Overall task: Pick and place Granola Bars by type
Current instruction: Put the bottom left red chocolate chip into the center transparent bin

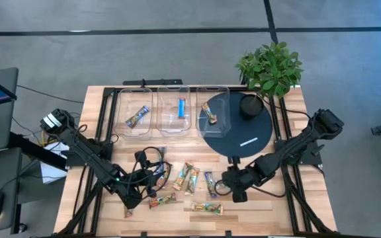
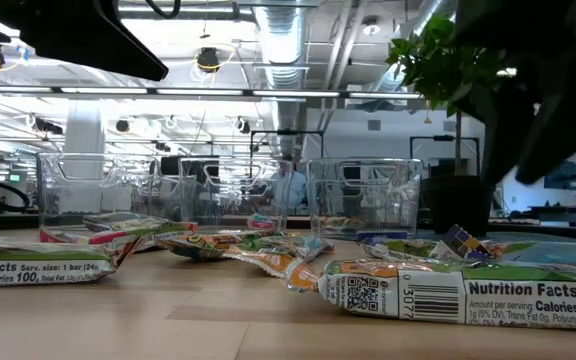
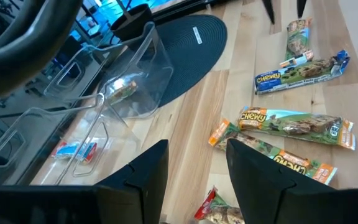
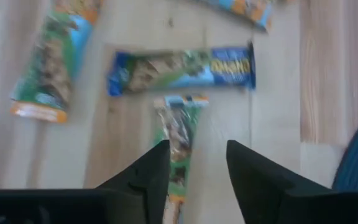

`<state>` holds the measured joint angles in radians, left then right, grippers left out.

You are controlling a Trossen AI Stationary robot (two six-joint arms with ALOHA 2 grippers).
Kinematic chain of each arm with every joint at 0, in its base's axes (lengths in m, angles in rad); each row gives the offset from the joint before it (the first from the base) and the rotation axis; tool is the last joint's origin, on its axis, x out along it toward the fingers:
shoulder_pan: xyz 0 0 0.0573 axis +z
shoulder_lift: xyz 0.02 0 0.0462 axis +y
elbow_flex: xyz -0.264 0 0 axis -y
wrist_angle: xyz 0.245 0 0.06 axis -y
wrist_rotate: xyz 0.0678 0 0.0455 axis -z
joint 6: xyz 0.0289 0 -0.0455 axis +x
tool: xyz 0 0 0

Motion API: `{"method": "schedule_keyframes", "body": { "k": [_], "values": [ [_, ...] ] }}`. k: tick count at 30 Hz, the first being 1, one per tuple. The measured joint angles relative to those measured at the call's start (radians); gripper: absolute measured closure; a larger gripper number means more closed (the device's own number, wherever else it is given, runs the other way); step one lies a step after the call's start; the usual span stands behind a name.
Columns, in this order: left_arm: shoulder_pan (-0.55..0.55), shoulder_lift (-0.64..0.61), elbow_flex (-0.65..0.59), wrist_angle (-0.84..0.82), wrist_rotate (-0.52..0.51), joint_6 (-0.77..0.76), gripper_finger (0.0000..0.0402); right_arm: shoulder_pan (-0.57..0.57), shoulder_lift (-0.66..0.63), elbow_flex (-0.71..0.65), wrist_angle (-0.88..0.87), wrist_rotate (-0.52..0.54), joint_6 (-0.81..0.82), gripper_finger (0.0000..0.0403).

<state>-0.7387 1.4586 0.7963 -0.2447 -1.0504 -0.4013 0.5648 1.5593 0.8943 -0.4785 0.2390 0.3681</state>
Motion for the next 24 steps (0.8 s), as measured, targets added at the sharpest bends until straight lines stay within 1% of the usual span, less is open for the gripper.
{"method": "schedule_keyframes", "body": {
  "k": [3,6,10,13,19,21,24],
  "values": [
    [0.0,0.0,0.0,-0.002,0.0,-0.005,0.0244,-0.005,0.0,-0.035,0.039,-0.005,0.026,0.0219],
    [0.0,0.0,0.0,-0.003,0.001,-0.005,0.0244,-0.002,0.0,-0.067,0.104,-0.033,0.027,0.019],
    [0.0,0.0,0.0,-0.003,0.001,-0.005,0.0244,-0.002,0.0,-0.087,0.133,-0.046,0.033,0.0163],
    [0.0,0.0,0.0,-0.003,0.002,-0.005,0.0244,-0.002,0.0,-0.101,0.148,-0.045,0.048,0.0157],
    [0.0,0.0,0.0,-0.003,0.003,-0.015,0.0244,-0.002,0.0,-0.135,0.188,-0.051,0.051,0.0158],
    [0.0,0.0,0.0,-0.003,0.038,-0.064,0.0244,-0.001,0.0,-0.135,0.192,-0.053,0.051,0.0158],
    [0.0,0.0,0.0,-0.003,0.151,-0.13,0.0244,0.005,0.0,-0.134,0.196,-0.053,0.051,0.0158]
  ]
}}
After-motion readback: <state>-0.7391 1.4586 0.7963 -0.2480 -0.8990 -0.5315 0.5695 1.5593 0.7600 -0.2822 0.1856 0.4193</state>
